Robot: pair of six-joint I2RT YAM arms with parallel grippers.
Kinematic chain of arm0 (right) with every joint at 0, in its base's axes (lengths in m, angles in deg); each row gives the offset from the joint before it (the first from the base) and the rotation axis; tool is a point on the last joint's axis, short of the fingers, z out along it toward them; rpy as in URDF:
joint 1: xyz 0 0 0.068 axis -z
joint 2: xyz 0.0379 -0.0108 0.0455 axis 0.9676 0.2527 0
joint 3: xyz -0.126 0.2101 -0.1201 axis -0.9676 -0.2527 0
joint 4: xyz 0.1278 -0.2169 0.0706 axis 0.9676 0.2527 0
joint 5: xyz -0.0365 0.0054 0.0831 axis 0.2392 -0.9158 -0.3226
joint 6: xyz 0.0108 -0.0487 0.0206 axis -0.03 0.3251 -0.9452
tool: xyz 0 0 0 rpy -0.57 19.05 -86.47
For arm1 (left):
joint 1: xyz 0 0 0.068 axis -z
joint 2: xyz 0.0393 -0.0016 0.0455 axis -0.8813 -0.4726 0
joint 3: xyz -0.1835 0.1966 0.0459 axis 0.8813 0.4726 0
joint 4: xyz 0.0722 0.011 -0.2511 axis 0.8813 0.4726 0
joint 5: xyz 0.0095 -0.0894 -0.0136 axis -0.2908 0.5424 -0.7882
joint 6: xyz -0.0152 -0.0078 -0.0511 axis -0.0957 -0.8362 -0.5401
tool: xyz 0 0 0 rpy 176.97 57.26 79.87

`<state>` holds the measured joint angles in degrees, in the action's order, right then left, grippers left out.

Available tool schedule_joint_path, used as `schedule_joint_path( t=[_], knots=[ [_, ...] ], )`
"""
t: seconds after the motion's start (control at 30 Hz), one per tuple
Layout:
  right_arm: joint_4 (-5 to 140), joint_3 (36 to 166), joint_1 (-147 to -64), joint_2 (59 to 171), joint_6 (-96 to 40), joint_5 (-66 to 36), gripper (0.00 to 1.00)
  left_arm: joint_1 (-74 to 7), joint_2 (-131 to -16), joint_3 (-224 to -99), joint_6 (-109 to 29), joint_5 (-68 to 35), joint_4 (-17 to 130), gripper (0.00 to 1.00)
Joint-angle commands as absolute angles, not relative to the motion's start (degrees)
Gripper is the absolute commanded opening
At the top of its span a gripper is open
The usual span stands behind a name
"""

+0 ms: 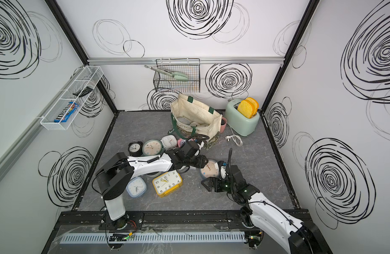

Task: Put the alarm clock into the canvas bag
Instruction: Adjust the alarm at the center of the board.

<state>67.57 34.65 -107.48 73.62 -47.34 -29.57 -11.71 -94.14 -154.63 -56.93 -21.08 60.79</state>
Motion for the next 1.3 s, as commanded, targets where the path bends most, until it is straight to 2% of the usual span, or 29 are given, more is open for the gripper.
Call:
schedule_joint_path(
  t=[0.0, 0.1, 0.27, 0.43, 0.53, 0.67, 0.93, 1.13, 1.27],
  knots=[
    [63.99, 37.52, -109.99, 74.42, -48.25, -26.25, 0.97, -13.42, -83.11, -152.71, -55.54, -18.66, 59.99, 0.58],
    [60.20, 37.04, -111.43, 74.69, -48.80, -24.73, 0.97, -14.91, -73.33, -149.52, -54.78, -19.59, 63.35, 0.63],
    [57.04, 38.52, -111.90, 79.06, -47.46, -23.40, 0.97, -20.81, -55.55, -140.63, -55.38, -17.97, 67.14, 0.66],
    [62.79, 45.23, -112.72, 85.02, -43.79, -24.40, 0.97, -26.86, -41.41, -135.43, -53.19, -16.24, 75.08, 0.72],
    [69.50, 48.43, -112.76, 84.63, -41.99, -25.31, 0.97, -29.21, -34.84, -133.10, -50.72, -15.07, 78.99, 0.81],
    [76.11, 47.59, -112.38, 80.15, -41.52, -23.55, 0.97, -30.72, -27.66, -128.06, -49.20, -12.07, 80.36, 0.99],
    [84.45, 45.85, -112.10, 68.28, -44.79, -7.87, 0.97, -30.42, -20.04, -121.08, -49.98, -5.84, 74.40, 0.96],
    [83.48, 45.83, -111.97, 73.40, -44.27, -3.19, 0.97, -31.36, -20.63, -120.34, -49.90, -4.91, 73.32, 0.96],
    [76.28, 45.40, -110.02, 77.36, -44.64, -6.44, 0.97, -32.77, -20.92, -120.06, -50.06, -4.12, 72.81, 0.96]
  ],
)
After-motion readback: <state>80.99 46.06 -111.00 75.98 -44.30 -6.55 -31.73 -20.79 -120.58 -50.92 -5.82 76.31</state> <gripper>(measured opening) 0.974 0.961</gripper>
